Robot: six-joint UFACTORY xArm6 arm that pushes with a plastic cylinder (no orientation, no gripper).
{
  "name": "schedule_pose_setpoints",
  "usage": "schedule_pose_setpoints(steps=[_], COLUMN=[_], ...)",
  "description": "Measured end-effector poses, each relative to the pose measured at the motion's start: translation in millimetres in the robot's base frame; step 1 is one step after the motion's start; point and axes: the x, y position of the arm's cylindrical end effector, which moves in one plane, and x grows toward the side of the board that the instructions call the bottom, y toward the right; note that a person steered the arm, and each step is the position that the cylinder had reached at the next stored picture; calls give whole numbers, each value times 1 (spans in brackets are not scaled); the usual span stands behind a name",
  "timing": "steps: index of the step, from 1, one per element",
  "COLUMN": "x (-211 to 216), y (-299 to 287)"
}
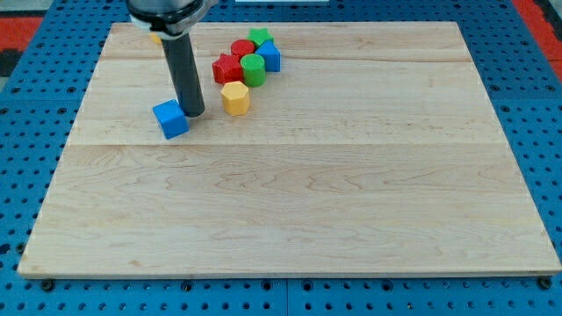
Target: Push yellow hexagon to the group of blocks
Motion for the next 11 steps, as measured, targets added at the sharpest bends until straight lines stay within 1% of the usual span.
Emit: schedule_pose_setpoints(steps=[1, 2, 3, 4, 6, 9, 10, 11], x=[-19, -25, -16, -2, -27, -36, -39, -48], y=[27, 80, 104, 106, 124, 144, 173, 149])
